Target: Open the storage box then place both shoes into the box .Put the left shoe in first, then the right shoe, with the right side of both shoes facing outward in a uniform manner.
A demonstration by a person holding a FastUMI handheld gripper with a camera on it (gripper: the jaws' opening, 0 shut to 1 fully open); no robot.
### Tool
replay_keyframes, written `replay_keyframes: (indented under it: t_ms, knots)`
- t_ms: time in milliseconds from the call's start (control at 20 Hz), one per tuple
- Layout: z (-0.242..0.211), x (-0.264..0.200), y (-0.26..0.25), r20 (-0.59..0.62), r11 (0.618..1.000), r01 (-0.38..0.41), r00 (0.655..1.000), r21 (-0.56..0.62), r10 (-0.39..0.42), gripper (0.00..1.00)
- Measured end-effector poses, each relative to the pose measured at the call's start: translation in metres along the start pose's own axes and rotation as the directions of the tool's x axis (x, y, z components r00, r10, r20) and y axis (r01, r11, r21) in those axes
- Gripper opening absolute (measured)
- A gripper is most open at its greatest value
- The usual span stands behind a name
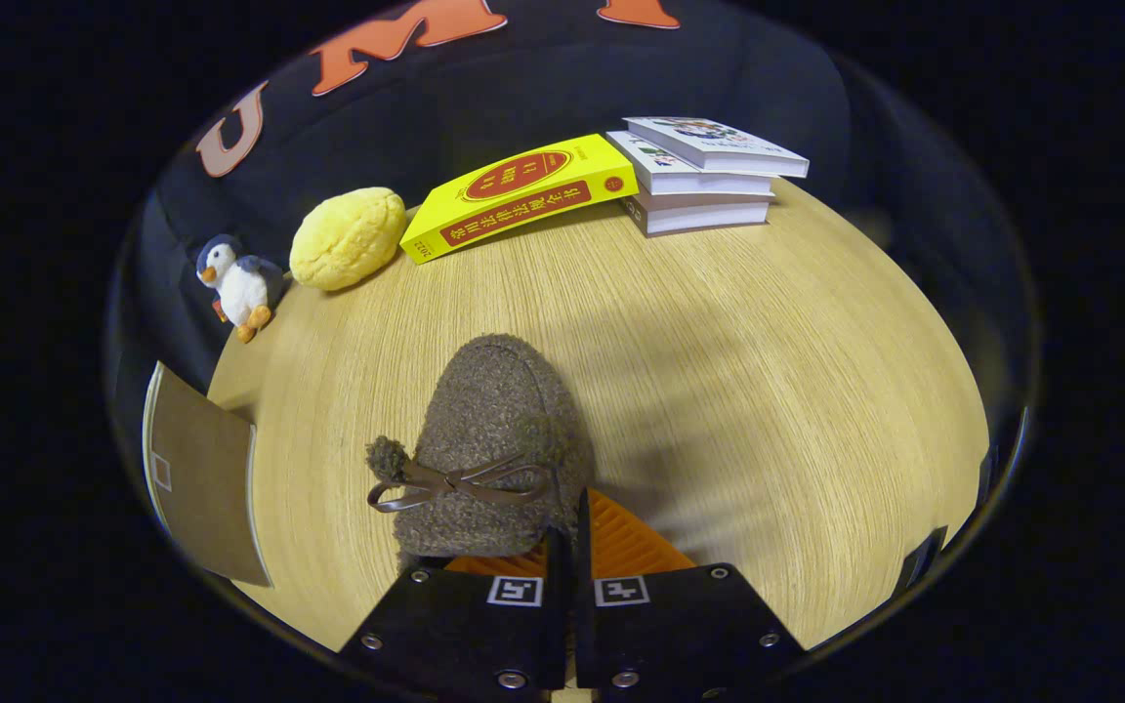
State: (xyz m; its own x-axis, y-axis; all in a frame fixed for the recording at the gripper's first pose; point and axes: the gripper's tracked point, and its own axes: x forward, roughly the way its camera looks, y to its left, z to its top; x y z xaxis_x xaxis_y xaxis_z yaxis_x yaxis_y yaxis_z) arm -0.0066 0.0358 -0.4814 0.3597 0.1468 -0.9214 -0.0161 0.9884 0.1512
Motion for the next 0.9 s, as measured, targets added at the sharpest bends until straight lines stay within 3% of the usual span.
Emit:
replay_keyframes:
  t_ms: [200, 550, 900]
  knots:
    - [0.013, -0.040, 0.036, 0.052, 1.000, -0.015, 0.999, -0.010, 0.016, 0.05]
    - [0.037, -0.111, 0.153, 0.111, 0.991, -0.124, 0.986, -0.046, 0.129, 0.05]
    - [0.028, -0.134, 0.267, 0.088, 0.978, -0.183, 0.977, -0.104, 0.192, 0.05]
